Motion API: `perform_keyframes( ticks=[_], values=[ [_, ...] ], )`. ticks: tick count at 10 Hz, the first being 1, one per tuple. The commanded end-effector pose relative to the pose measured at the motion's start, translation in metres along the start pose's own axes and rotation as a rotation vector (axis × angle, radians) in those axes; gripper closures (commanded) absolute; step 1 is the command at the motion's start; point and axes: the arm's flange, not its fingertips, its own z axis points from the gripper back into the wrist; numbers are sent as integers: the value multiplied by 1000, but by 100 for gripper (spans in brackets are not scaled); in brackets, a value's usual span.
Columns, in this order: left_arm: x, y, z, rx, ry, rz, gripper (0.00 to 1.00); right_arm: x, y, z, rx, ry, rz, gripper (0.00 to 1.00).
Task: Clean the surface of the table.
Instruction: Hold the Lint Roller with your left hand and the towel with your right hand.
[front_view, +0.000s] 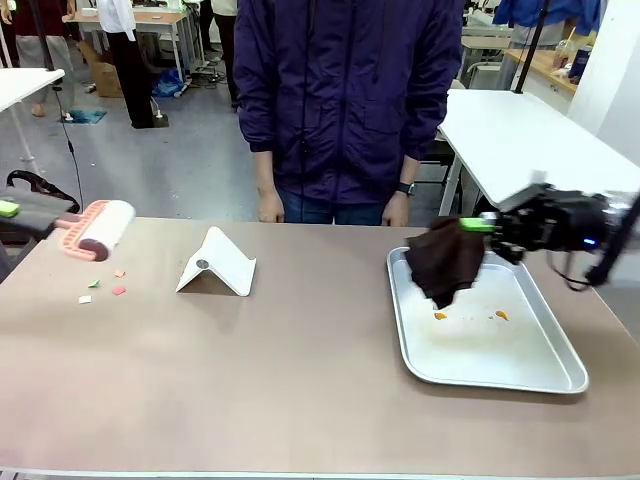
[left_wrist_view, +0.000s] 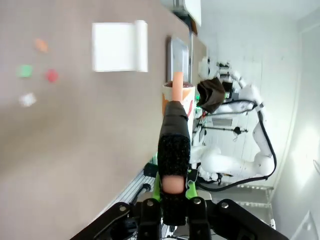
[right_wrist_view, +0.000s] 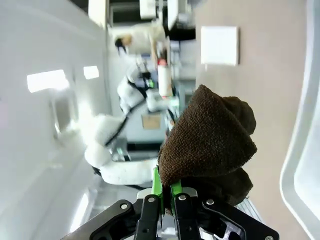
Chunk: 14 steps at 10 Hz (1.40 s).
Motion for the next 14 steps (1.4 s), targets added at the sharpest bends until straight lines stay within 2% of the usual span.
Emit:
perform_keyframes(
  ticks=[1, 2, 4, 5, 7, 8, 9, 14],
  values=[
    [14, 29, 33, -30, 5, -39, 100, -16, -9, 52, 109, -175, 6, 100],
    [11, 47, 50, -49, -12, -43, 100, -24, -20, 77, 119, -276, -27, 100],
    [8, 87, 74, -76, 9, -66, 100, -44, -38, 113, 143, -412, -30, 100],
    [8, 102, 80, -96, 27, -55, 100, -51, -44, 119, 106, -499, -69, 100],
    [8, 111, 74, -162, 17, -128, 100, -54, -49, 121, 105, -598, -70, 100],
    [12, 112, 69, -201, 9, -146, 100, -51, -50, 117, 64, -643, -76, 100],
    [5, 117, 72, -118, 3, -69, 100, -27, -52, 157, 100, -531, -107, 100],
    [5, 117, 72, -118, 3, -69, 100, -27, -52, 157, 100, -531, -107, 100]
  ],
)
